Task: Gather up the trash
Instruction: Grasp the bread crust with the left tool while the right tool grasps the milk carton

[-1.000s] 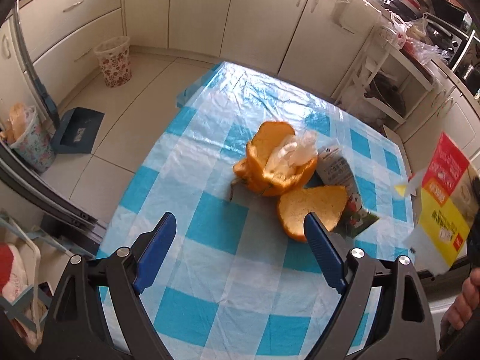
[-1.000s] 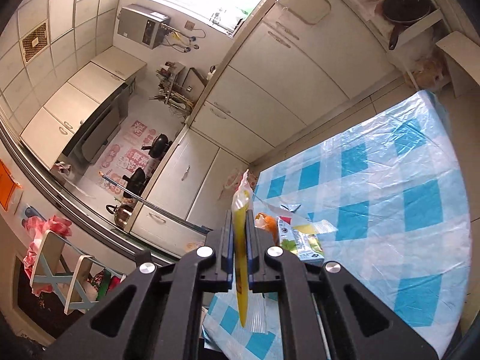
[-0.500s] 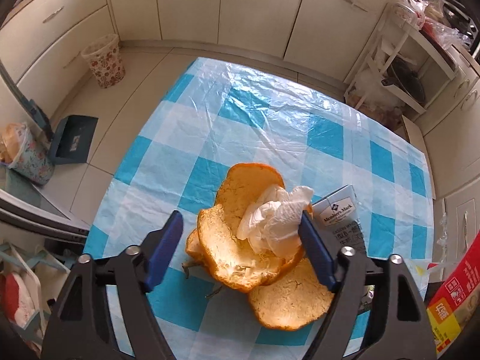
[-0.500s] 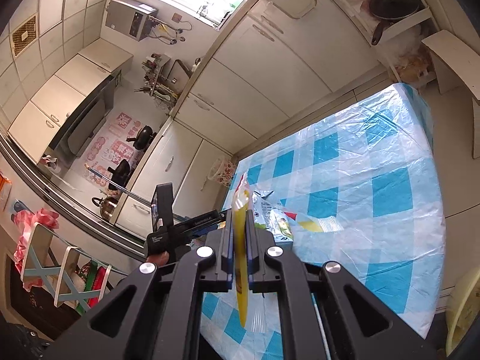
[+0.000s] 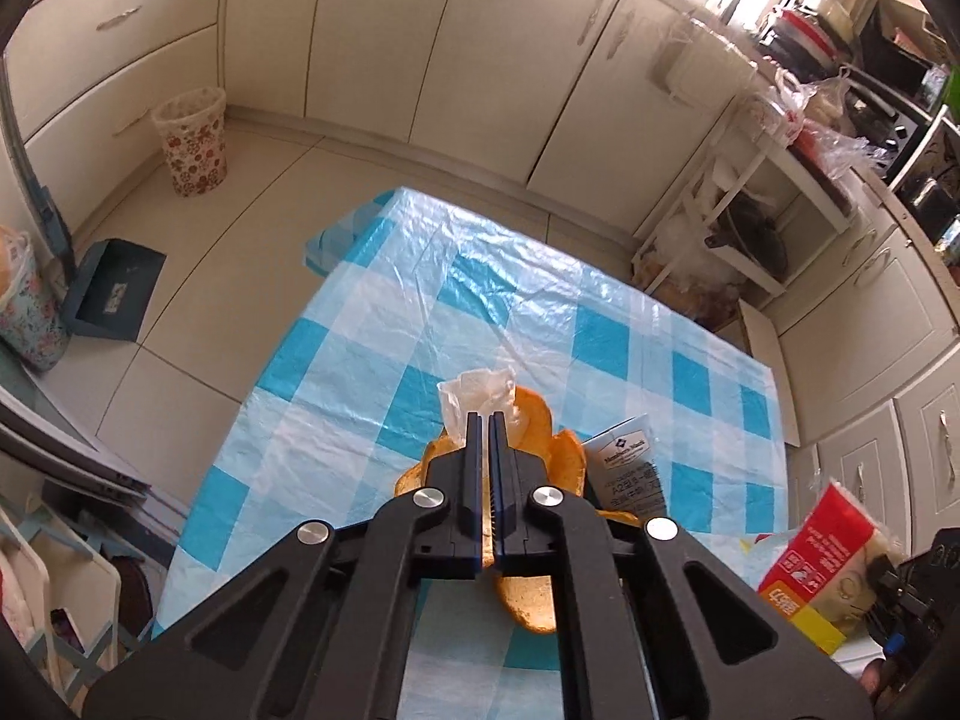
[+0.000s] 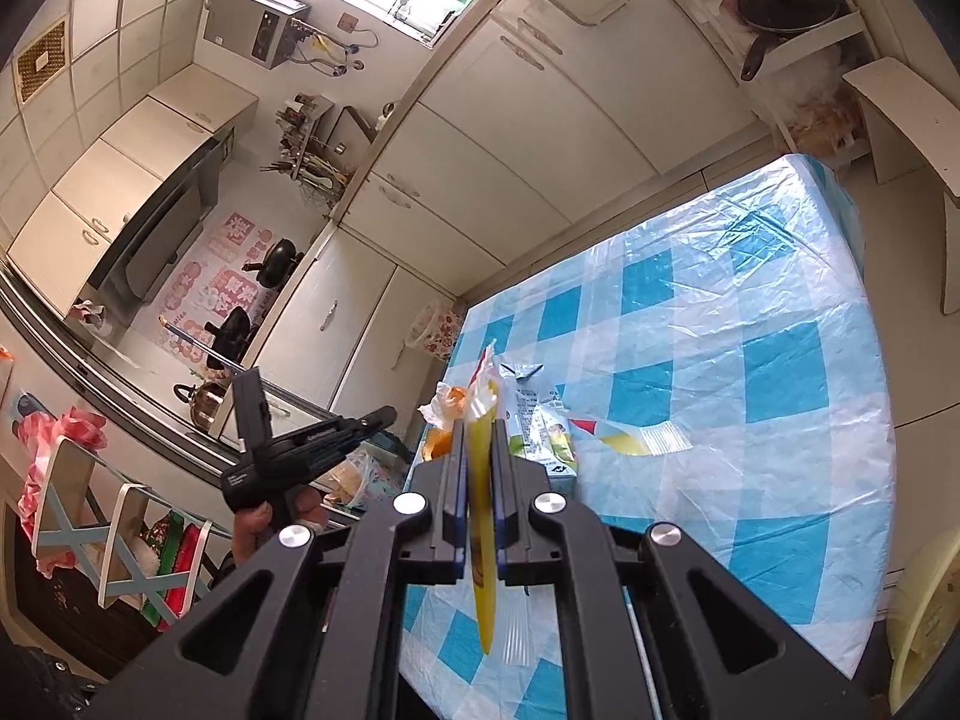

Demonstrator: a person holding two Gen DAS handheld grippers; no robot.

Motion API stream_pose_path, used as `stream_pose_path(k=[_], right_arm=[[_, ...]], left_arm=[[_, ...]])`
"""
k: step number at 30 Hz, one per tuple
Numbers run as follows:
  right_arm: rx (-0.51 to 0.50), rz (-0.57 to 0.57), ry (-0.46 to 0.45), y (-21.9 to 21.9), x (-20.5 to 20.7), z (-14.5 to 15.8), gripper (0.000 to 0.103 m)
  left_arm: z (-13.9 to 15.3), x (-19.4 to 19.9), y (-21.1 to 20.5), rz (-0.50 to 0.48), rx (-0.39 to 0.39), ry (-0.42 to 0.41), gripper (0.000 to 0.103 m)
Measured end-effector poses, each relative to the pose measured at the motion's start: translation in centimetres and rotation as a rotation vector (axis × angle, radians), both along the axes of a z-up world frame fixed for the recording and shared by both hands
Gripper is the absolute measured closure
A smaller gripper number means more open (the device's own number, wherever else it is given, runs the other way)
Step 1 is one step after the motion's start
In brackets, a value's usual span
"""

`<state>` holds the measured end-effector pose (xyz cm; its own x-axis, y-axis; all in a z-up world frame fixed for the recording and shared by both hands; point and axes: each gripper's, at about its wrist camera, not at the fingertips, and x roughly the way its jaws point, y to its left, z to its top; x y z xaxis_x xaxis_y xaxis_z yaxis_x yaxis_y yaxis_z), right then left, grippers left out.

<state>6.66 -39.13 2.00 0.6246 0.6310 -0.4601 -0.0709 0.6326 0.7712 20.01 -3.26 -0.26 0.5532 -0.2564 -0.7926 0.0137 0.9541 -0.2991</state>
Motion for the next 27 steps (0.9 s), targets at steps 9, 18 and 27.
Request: stream_pose_path(k=[9,18,27], right_arm=[[-0.018,0.021,0.027,1.4,0.4,-0.7,0.096],[-0.024,0.026,0.054,1.7,0.7,-1.6,0.096],[-0.027,0.043,0.054,2.4,1.0,-1.7,0.096]], left_arm=[[0.1,1.3,-0.5,-0.027,0.061,-0.019,0.083],[-4.0,4.4,-2.8,-0.04,0.221,0.054,0.044],[-3.3,4.2,-1.9,-0.054,0.139,0.06,0.102]])
